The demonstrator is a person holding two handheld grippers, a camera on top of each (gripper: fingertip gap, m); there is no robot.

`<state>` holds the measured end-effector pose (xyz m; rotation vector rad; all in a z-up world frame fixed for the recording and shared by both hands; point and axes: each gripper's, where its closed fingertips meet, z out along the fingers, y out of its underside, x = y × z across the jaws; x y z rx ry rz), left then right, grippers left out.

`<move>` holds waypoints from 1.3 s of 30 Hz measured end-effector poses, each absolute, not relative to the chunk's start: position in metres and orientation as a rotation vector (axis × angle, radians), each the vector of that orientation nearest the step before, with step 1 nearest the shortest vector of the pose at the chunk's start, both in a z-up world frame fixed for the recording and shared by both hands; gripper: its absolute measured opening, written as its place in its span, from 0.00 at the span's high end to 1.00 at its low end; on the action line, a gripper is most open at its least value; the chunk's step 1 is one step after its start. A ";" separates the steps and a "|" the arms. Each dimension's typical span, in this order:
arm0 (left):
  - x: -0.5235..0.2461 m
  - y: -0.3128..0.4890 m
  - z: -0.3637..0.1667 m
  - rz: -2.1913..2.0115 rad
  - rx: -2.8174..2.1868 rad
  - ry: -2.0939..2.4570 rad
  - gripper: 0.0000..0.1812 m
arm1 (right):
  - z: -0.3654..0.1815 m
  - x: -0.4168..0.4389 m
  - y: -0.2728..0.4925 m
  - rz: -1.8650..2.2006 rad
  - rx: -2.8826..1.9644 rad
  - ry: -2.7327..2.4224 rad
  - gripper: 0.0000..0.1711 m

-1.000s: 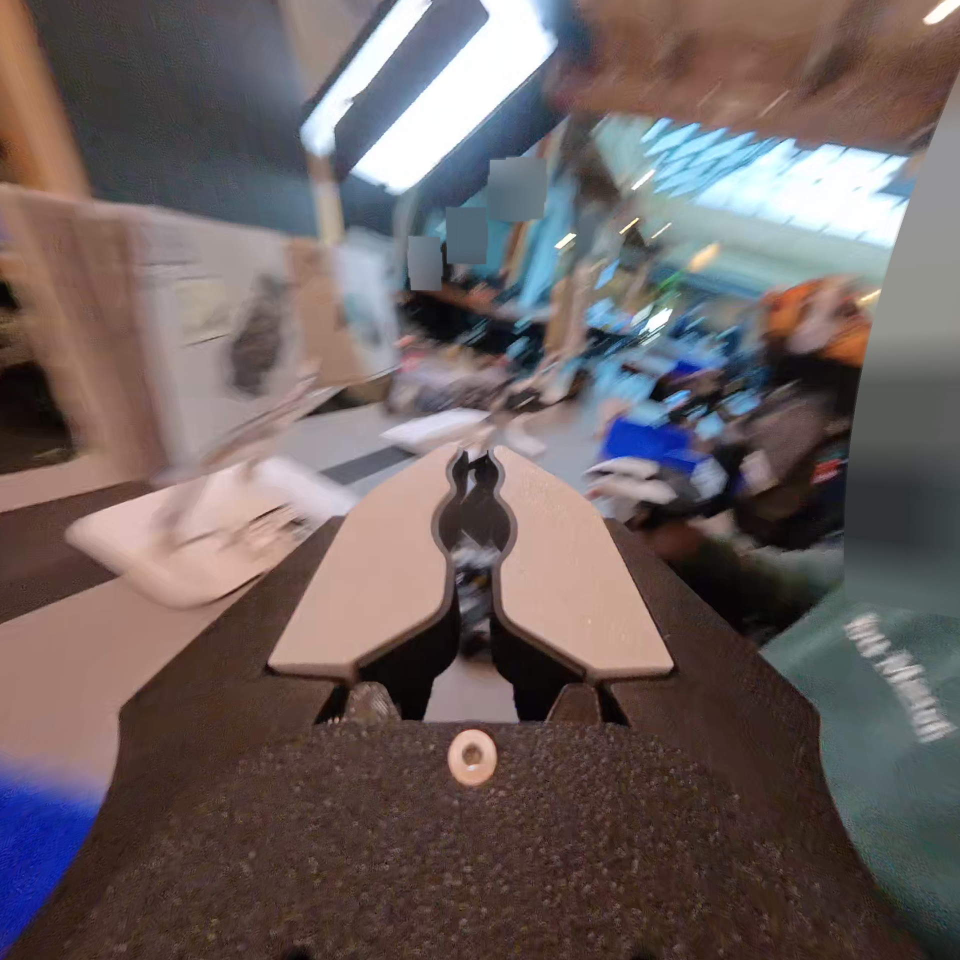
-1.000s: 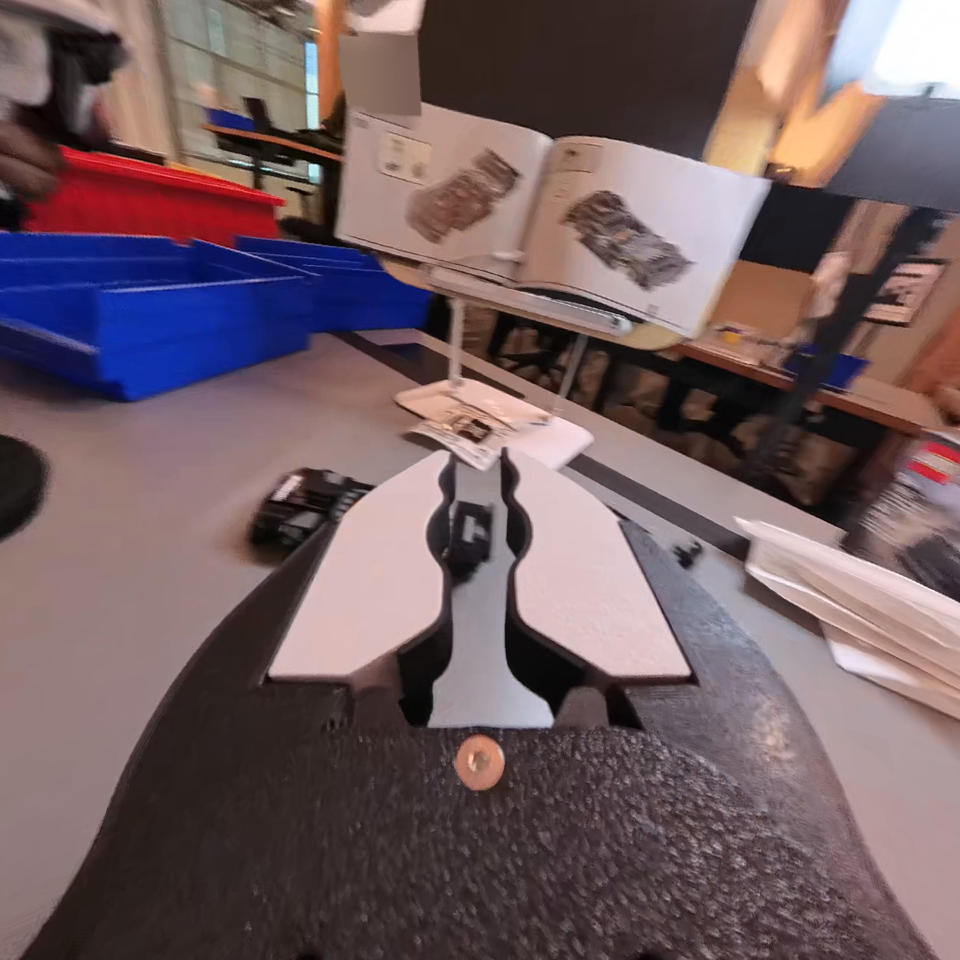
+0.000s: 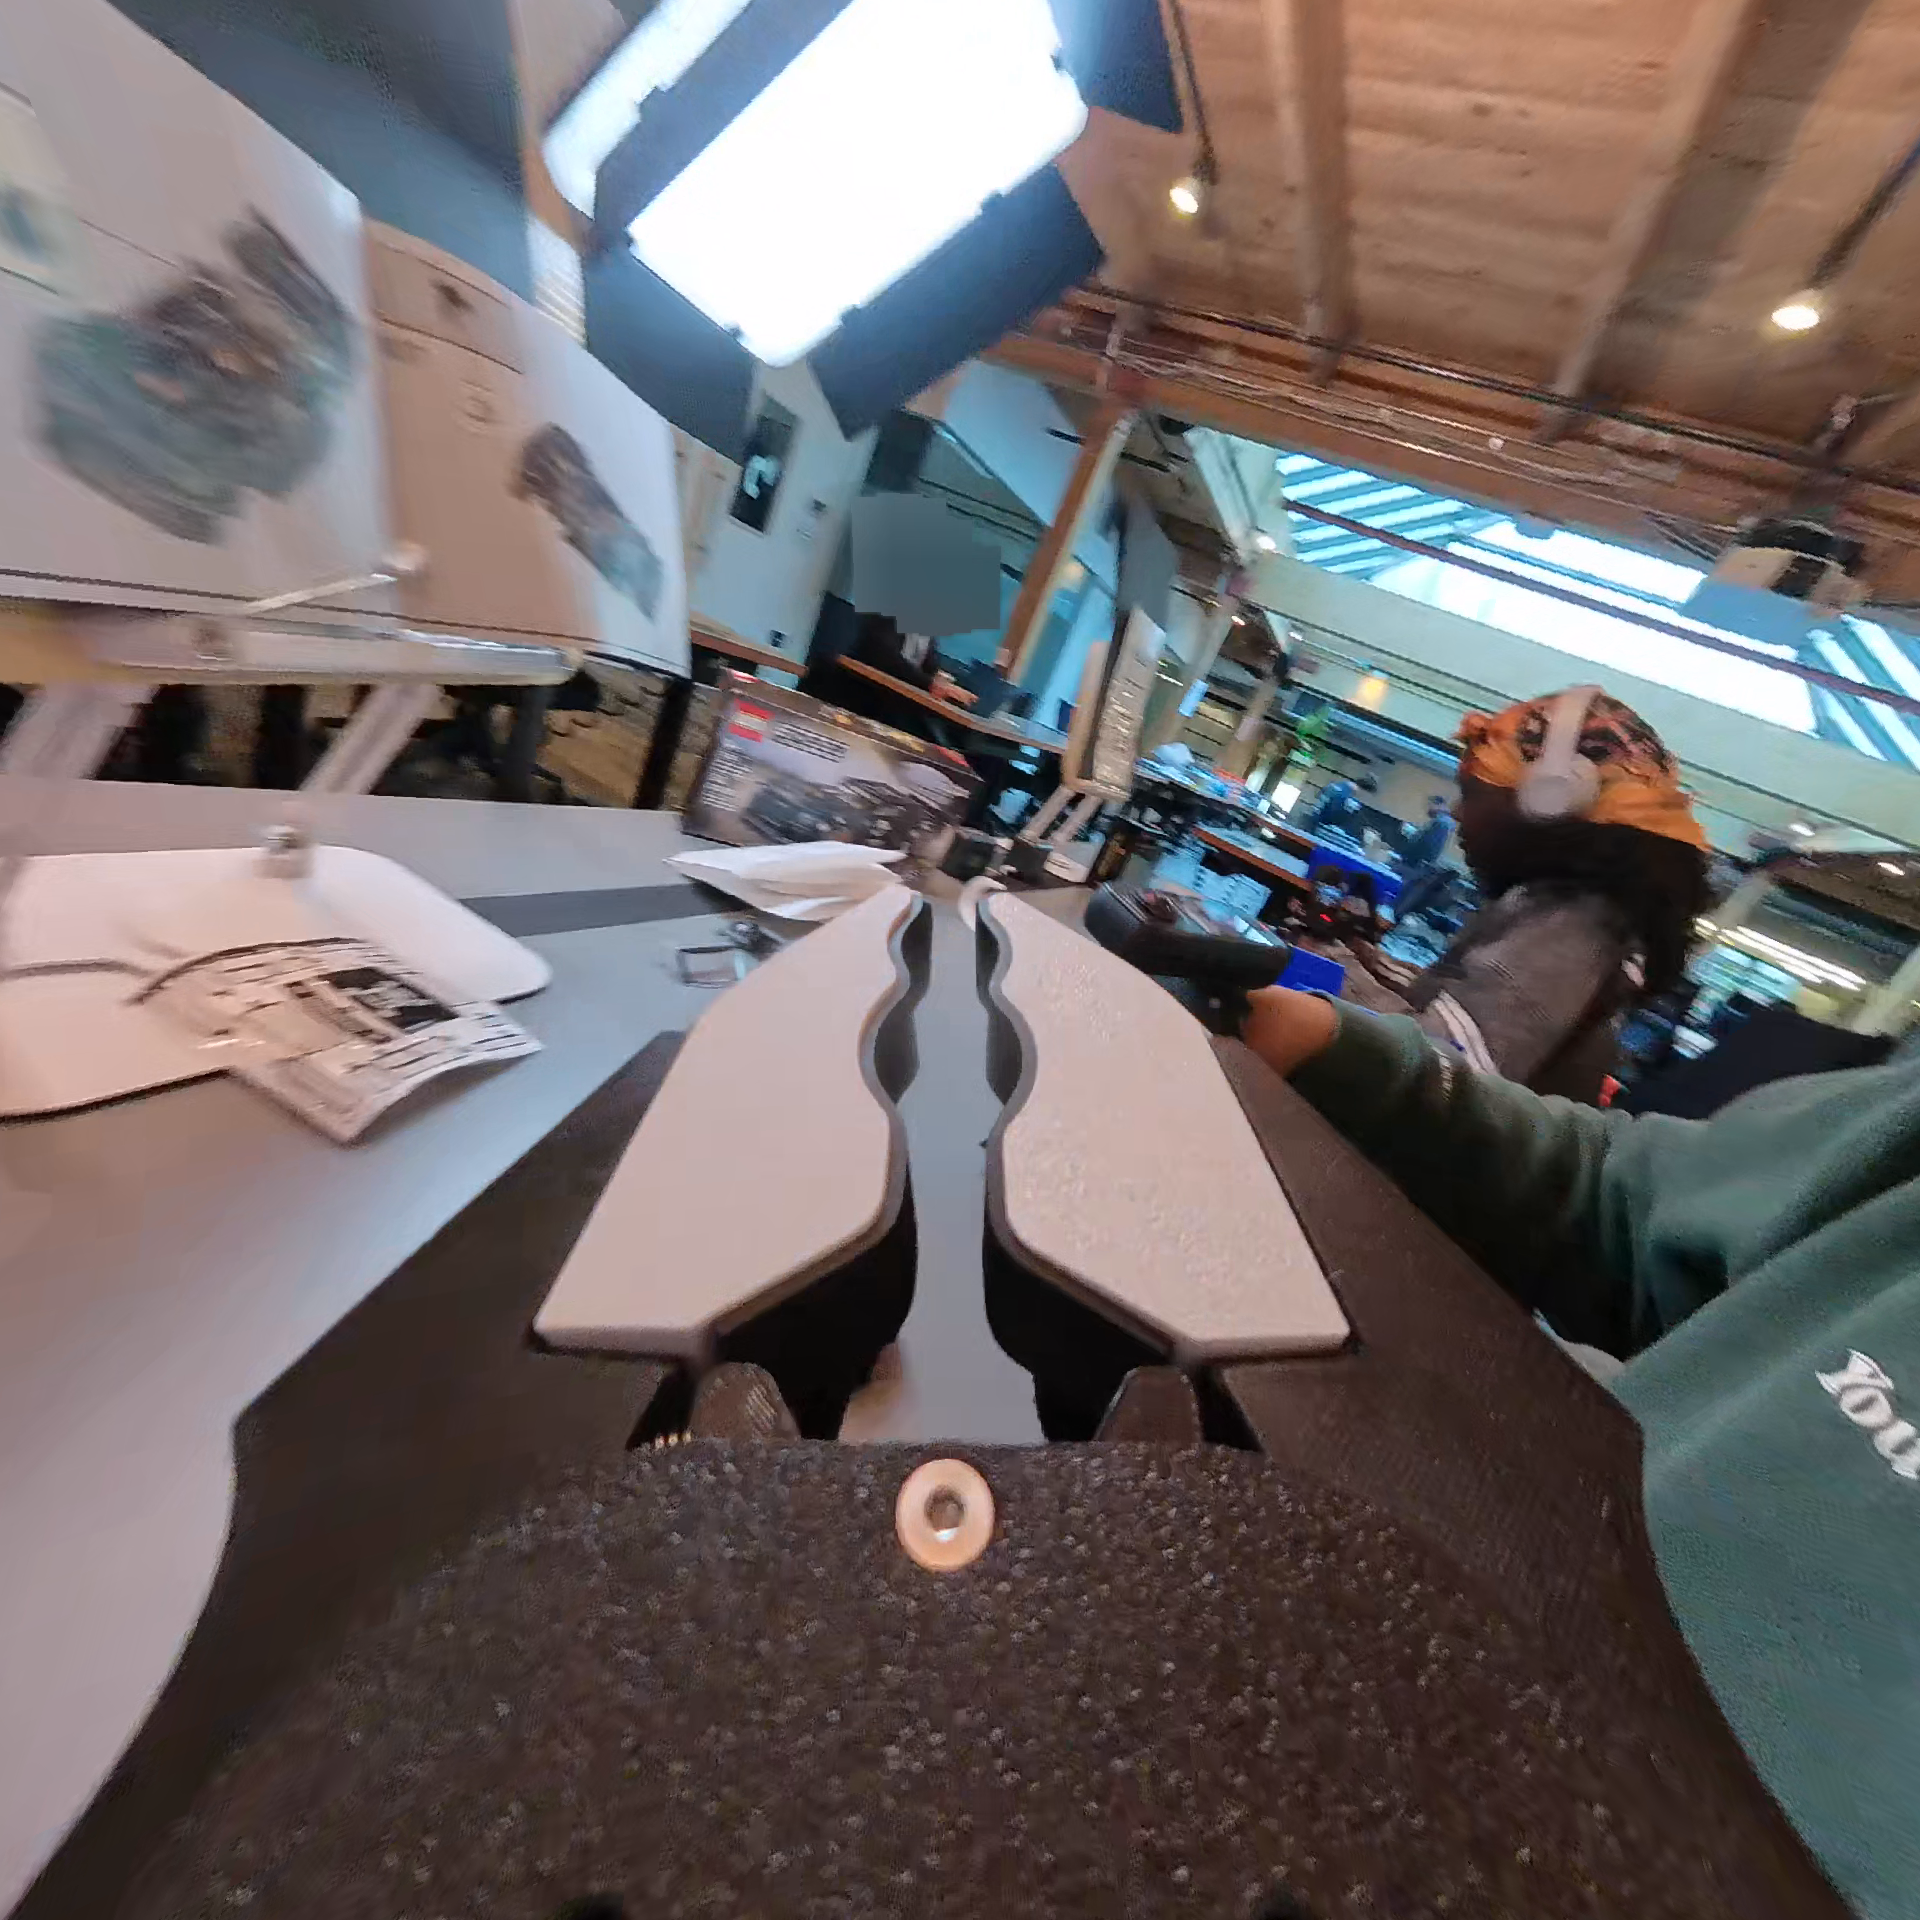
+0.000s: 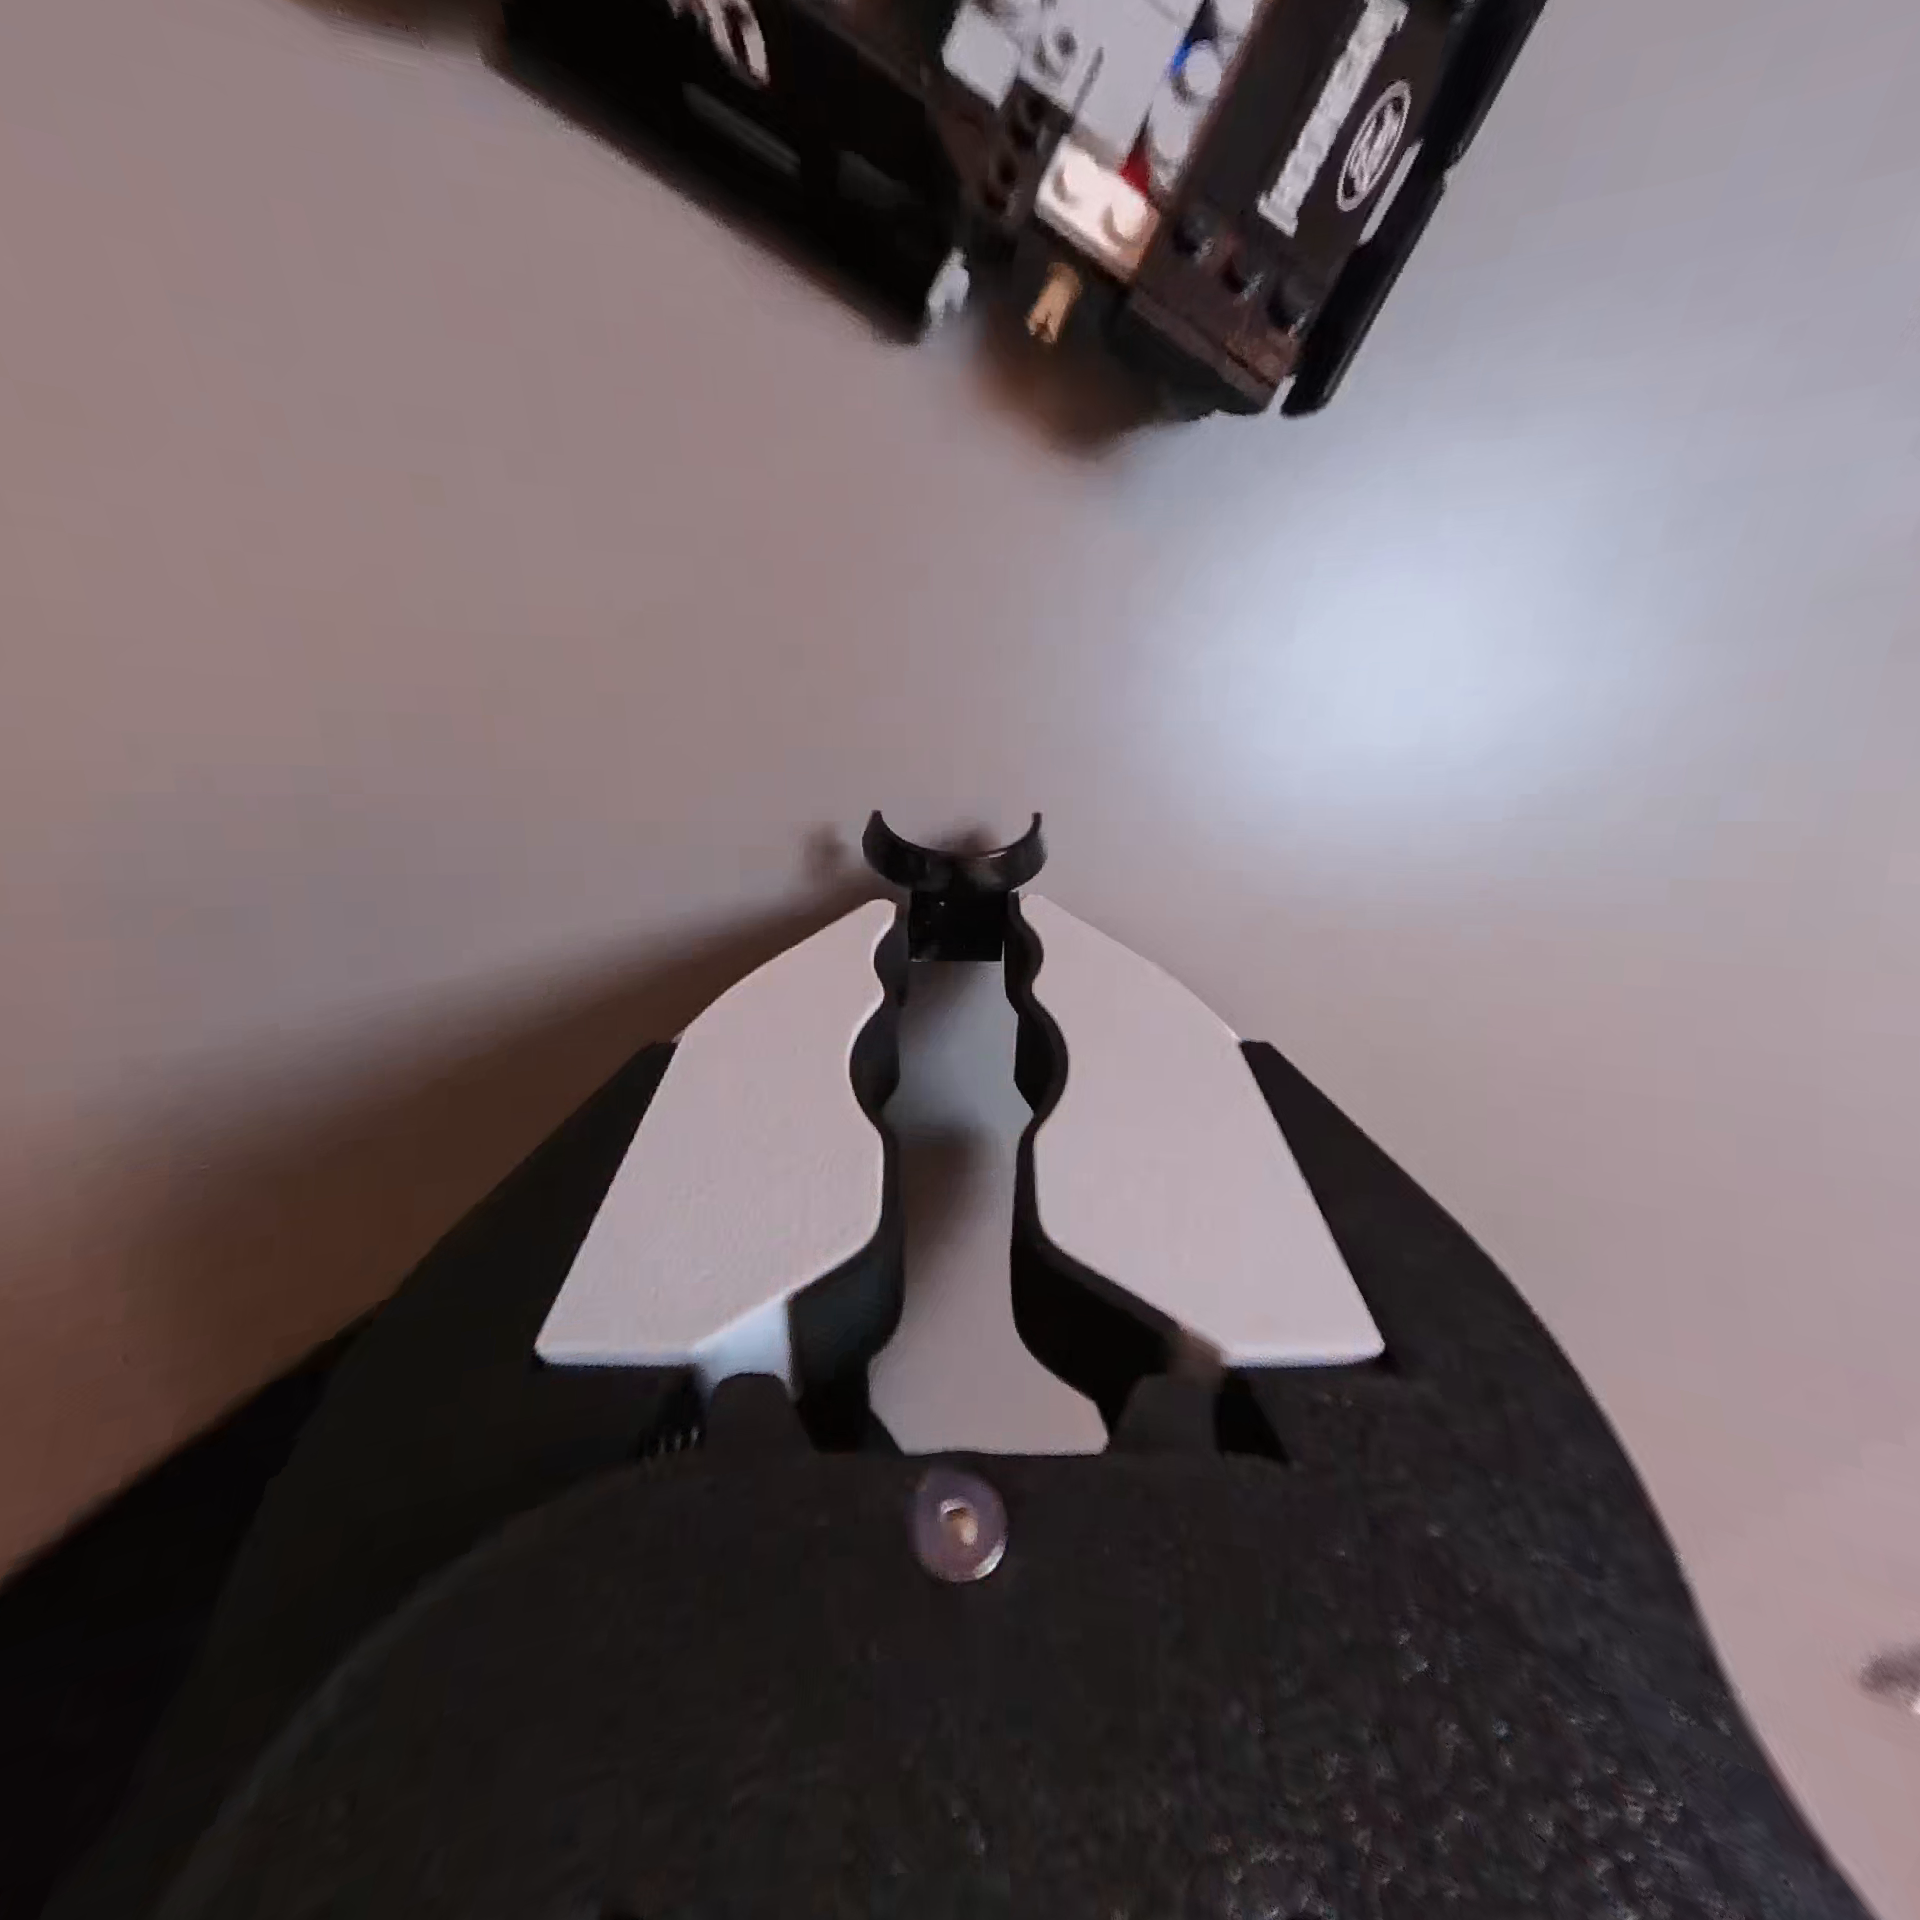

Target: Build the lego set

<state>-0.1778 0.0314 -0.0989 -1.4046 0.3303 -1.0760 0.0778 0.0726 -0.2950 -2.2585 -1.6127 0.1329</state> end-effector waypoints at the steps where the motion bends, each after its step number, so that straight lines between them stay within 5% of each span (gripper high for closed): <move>1: -0.189 0.031 -0.100 -1.058 -1.404 0.298 0.96 | -0.296 0.078 0.074 0.113 -2.259 -1.633 0.90; 7: -0.238 0.029 -0.118 -0.950 -1.455 0.171 0.97 | -0.297 0.073 0.078 0.130 -2.280 -1.637 0.87; 16: -0.299 0.040 -0.137 -0.600 -1.603 0.102 0.92 | -0.226 0.044 0.088 0.481 -1.807 -1.179 0.63; 25: -0.411 0.075 -0.161 0.047 -1.863 0.007 0.78 | -0.172 0.069 0.076 0.465 -1.472 -0.812 1.00; 28: -0.446 0.092 -0.173 0.134 -2.000 -0.034 0.71 | -0.172 0.073 0.075 0.457 -1.457 -0.795 1.00; 39: -0.485 0.161 -0.277 -0.082 -2.525 -0.001 0.75 | -0.191 0.070 0.075 0.462 -1.506 -0.825 1.00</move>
